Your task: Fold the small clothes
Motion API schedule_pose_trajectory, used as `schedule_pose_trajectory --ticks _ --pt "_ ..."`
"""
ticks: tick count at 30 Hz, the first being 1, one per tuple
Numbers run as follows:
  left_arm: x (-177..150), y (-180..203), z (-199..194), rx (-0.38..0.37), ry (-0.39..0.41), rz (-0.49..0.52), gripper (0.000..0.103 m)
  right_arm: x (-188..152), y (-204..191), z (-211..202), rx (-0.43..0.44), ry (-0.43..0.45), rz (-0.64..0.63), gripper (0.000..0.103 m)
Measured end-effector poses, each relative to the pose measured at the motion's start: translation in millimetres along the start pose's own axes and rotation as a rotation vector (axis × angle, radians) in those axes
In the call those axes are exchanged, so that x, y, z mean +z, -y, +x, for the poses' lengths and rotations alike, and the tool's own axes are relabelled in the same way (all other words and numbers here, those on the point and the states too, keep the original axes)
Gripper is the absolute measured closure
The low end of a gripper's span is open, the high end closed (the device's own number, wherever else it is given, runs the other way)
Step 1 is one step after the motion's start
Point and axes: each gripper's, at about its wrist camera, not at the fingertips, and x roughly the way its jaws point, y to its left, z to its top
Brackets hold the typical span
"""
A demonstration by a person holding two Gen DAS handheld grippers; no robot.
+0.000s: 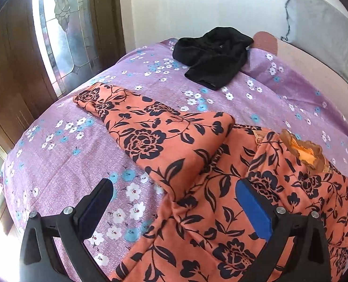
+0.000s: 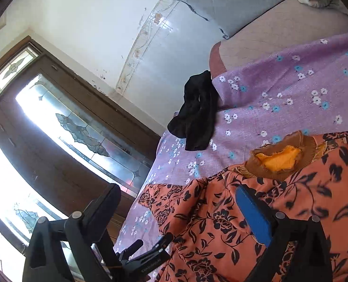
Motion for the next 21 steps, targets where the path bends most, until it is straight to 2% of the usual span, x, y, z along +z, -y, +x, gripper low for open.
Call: schedule_pose_trajectory --ticks 2,5,8,11,13,15,18,21 --pt "3 -5 0 -0.003 0.006 -0.024 0.0 0 5 -16 -0.032 0.028 0.02 0.003" --pt "8 3 -4 -0.032 0.044 -0.014 0.0 4 19 -53 -0.17 0.089 0.053 0.005" --pt "15 31 -6 -0.092 0.113 0.094 0.001 -7 41 -104 -0.254 0.152 0.109 0.005" --pt "21 57 1 -0.149 0.151 0.201 0.015 -17 77 -141 -0.346 0.152 0.231 0.012" --pt "27 68 10 -0.206 0.154 0.234 0.02 -22 107 -154 -0.331 0.151 0.34 0.022" --pt "33 74 20 -0.243 0.148 0.24 0.02 -24 132 -154 -0.312 0.129 0.412 0.031" --pt "39 79 36 -0.286 0.095 0.239 0.02 -25 152 -148 -0.308 0.09 0.439 0.032" --pt "43 75 53 -0.321 0.025 0.184 0.018 -19 164 -137 -0.326 0.068 0.423 0.032"
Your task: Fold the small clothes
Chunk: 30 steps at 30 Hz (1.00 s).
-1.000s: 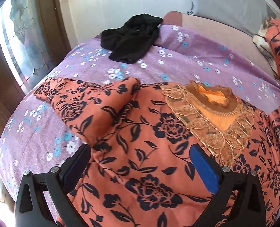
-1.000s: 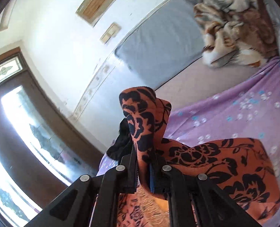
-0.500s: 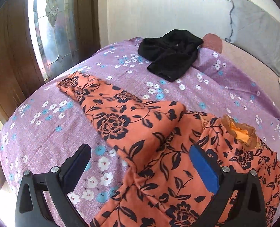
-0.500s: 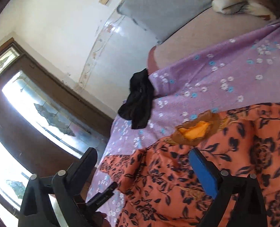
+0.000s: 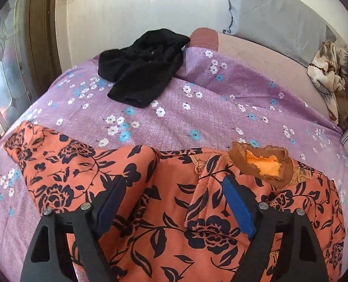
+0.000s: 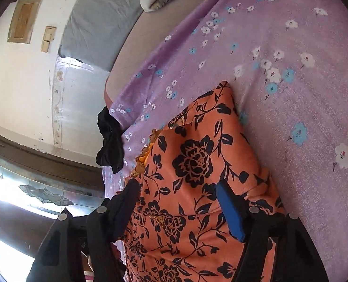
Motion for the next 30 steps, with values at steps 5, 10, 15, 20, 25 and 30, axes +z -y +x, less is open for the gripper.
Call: schedule_pose_trajectory --ticks 5,10,15,20,25,30 --pt "-3 -7 27 -0.023 -0.087 -0.048 0.017 10 13 33 -0.055 -0.043 0.007 0.032" --pt "-3 9 37 -0.082 -0.091 0.008 0.018 11 21 45 -0.054 -0.069 0.013 0.032" --pt "-14 31 61 -0.153 -0.219 0.065 0.07 11 20 46 -0.061 -0.08 0.004 0.032" --pt "-13 34 50 -0.128 -0.192 0.072 0.096 9 13 49 -0.089 -0.079 -0.025 0.032" --pt "1 37 11 -0.141 -0.131 0.077 0.097 7 10 50 -0.115 -0.073 -0.05 0.032" --pt "8 23 -25 -0.114 -0.146 0.027 0.097 3 5 53 -0.149 -0.059 -0.085 0.032"
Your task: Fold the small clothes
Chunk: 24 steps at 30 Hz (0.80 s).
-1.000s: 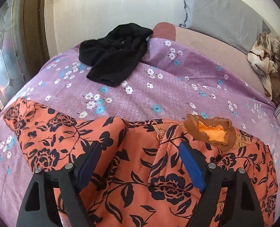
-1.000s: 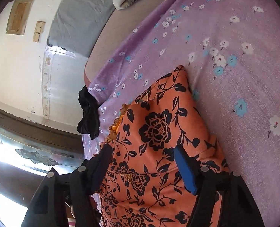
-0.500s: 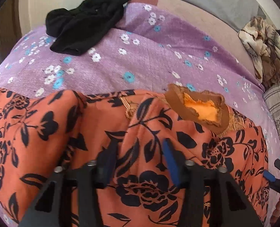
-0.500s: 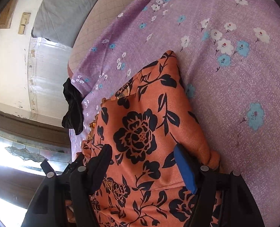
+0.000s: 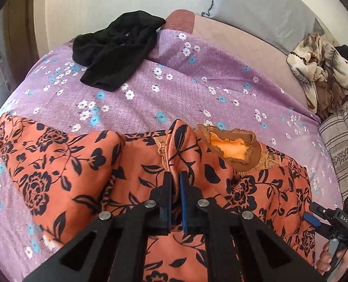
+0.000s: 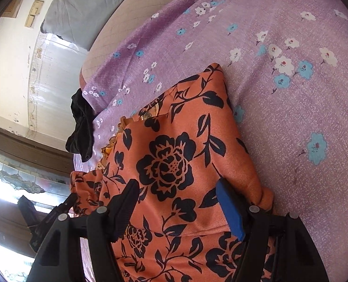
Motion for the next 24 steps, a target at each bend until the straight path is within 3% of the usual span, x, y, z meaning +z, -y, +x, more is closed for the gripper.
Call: schedule_pose_trajectory --ticks 5,8,12,14,16,18,24 --pt "-22 -28 -18 0.035 -0.045 -0.039 0.1 -3 -4 1 -0.027 0.013 -0.028 0.032" --pt "-31 -57 -12 0.031 -0.097 -0.115 0.1 -4 -5 2 -0.04 0.015 -0.042 0.032" --pt "-25 -105 -36 0.268 0.063 -0.17 0.1 -4 -8 4 -0.057 0.017 -0.061 0.031" --pt "-24 -141 -50 0.309 0.127 -0.286 0.091 -4 -11 6 -0.061 0.019 -0.071 0.028" --pt "-28 -181 -52 0.326 0.138 -0.424 0.052 -5 -14 8 -0.073 0.024 -0.089 0.024" --pt "-33 -216 -43 0.313 0.112 -0.547 0.041 -7 -19 10 -0.091 0.03 -0.114 0.02" --pt "-54 -280 -6 0.15 0.062 -0.842 0.041 -14 -30 16 -0.146 0.048 -0.185 0.015"
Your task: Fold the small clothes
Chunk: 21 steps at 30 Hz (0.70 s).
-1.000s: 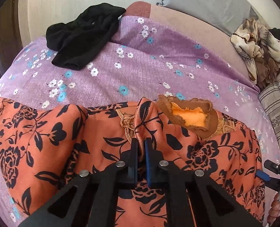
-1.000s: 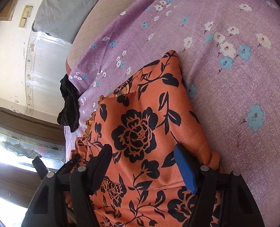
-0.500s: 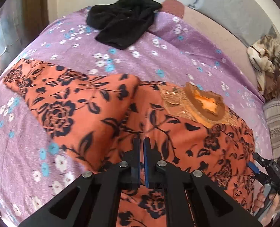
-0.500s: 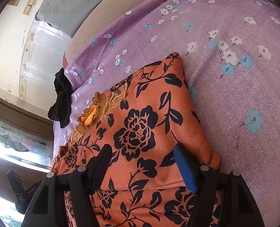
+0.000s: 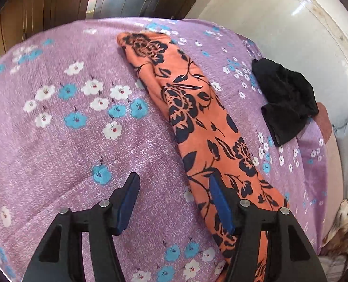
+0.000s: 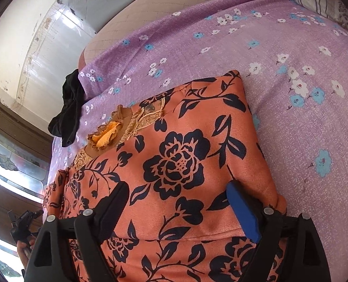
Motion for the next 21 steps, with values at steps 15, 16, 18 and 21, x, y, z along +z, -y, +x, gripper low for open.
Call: schedule_pose_trajectory --ticks 15,16,18,21 --pt "20 50 12 -0.078 0.176 0.162 0.093 0 0 -1 0.002 0.0 0.009 0.014" --pt "13 69 2 -0.08 0.2 0.238 0.093 1 0 -2 0.005 -0.001 0.015 0.014" --pt "-11 111 -22 -0.115 0.241 0.414 0.094 2 2 -3 0.017 -0.006 0.039 0.014" --pt "-74 174 -60 -0.198 0.296 0.7 0.094 5 8 -8 0.051 -0.005 0.095 0.014"
